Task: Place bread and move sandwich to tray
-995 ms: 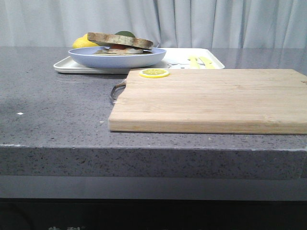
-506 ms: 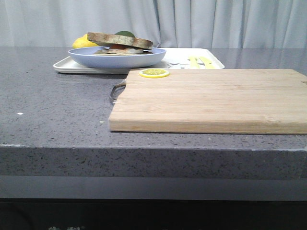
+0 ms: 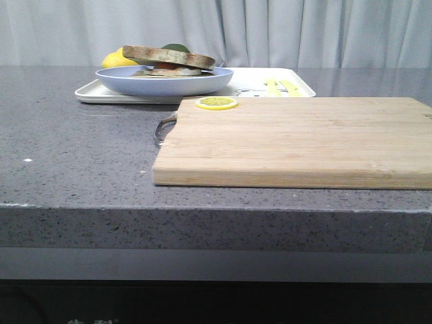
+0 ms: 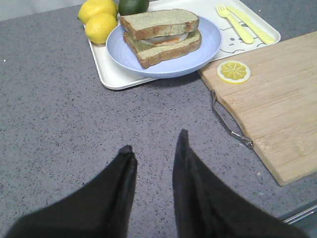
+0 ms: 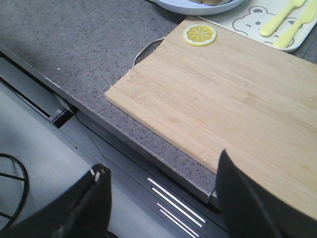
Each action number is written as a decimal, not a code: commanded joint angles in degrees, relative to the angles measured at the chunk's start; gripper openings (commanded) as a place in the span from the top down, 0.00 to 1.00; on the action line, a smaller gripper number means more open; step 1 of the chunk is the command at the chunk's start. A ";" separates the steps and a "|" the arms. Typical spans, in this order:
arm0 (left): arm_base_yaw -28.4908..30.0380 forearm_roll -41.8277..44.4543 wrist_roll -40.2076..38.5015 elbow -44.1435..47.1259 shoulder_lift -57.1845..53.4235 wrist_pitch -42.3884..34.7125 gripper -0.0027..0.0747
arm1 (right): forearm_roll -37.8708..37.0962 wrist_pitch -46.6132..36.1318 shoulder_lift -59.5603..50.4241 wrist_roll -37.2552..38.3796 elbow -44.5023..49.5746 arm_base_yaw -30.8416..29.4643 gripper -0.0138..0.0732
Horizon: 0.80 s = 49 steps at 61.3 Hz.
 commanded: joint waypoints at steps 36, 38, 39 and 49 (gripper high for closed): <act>0.23 -0.83 -1.29 -1.60 -0.04 -4.39 0.87 | 0.42 -2.77 0.02 -0.17 -1.42 -0.34 0.65; 0.23 -0.83 -1.29 -1.60 -0.04 -4.39 0.91 | 0.42 -2.60 0.02 -0.17 -1.42 -0.34 0.73; 0.23 -0.83 -1.29 -1.60 -0.04 -4.39 0.93 | 0.42 -2.59 0.02 -0.17 -1.42 -0.34 0.75; 0.23 -0.83 -1.29 -1.60 -0.04 -4.52 0.99 | 0.42 -2.43 0.02 -0.17 -1.42 -0.34 0.91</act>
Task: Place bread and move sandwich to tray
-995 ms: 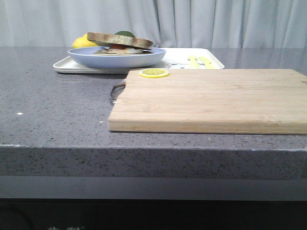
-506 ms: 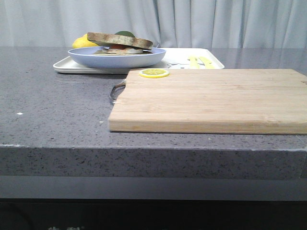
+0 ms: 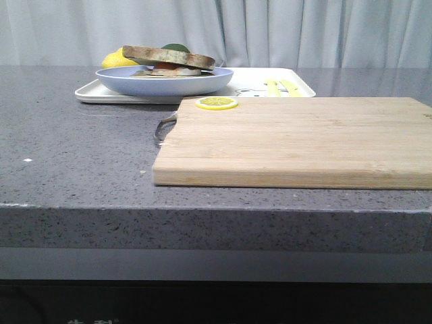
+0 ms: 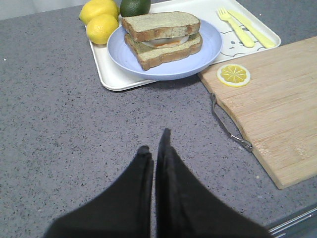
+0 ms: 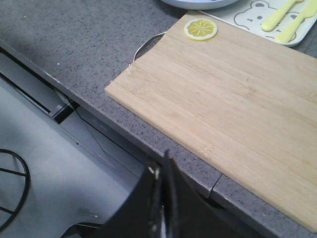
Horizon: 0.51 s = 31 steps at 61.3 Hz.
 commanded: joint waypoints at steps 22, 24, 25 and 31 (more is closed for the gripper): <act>0.23 -1.83 -1.76 -1.60 -0.04 -4.01 0.99 | 0.47 -3.50 0.02 -0.22 -1.42 -0.34 0.92; 0.01 -1.72 -1.76 -1.60 -0.04 -4.13 0.99 | 0.47 -3.50 0.02 -0.22 -1.42 -0.34 0.92; -0.25 -1.93 -1.76 -1.60 -0.04 -4.13 0.99 | 0.47 -3.50 0.02 -0.22 -1.42 -0.34 0.92; -1.51 -1.79 -1.76 -1.56 -0.04 -4.86 0.99 | 0.47 -3.50 0.02 -0.22 -1.42 -0.34 0.92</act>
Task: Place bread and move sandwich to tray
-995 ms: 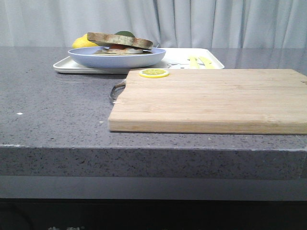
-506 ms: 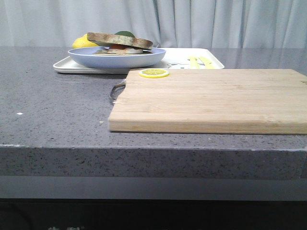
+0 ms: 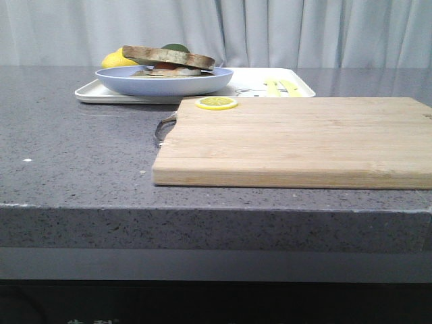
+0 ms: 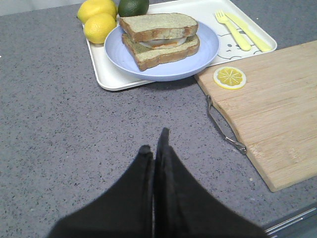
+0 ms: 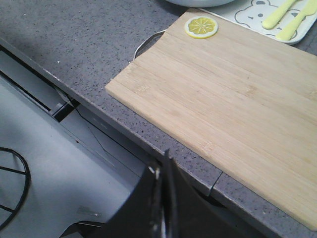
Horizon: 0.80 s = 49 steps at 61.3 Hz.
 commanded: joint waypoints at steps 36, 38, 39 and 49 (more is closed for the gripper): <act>13.63 -1.18 -0.49 18.04 -27.66 -16.77 0.99 | 0.47 -3.69 0.02 -0.22 -1.42 -0.34 0.92; 14.35 -1.86 -0.49 19.24 -28.51 -16.77 0.99 | 0.47 -3.69 0.02 -0.22 -1.42 -0.34 0.92; 14.58 -2.29 -0.49 19.69 -28.83 -16.77 0.99 | 0.47 -3.69 0.02 -0.22 -1.42 -0.34 0.92; 14.85 -2.96 -2.63 26.23 -31.85 -21.70 0.99 | 0.47 -3.69 0.02 -0.22 -1.42 -0.34 0.92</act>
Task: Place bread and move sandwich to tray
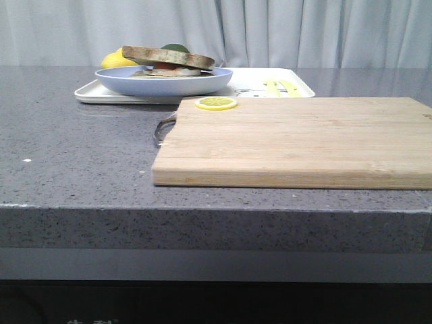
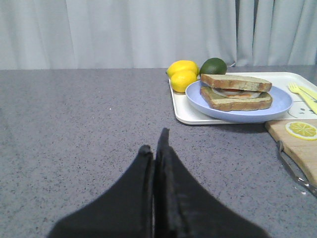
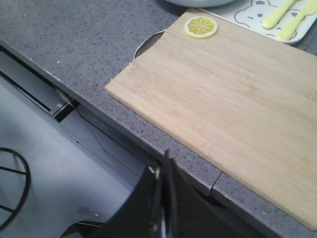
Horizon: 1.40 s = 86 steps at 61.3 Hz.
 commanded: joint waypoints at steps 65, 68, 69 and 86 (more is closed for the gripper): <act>-4.16 18.98 -24.27 27.17 -13.71 -31.89 0.99 | 0.47 -3.44 0.08 -0.22 -1.42 -0.34 0.92; -4.16 18.98 -24.27 27.17 -13.71 -31.89 0.99 | 0.47 -3.44 0.08 -0.22 -1.42 -0.34 0.92; -4.16 18.98 -24.27 27.17 -13.71 -31.89 0.99 | 0.47 -3.44 0.08 -0.22 -1.42 -0.34 0.92; -5.23 18.98 -24.27 27.17 -13.71 -31.80 0.99 | 0.47 -3.44 0.08 -0.22 -1.42 -0.34 0.92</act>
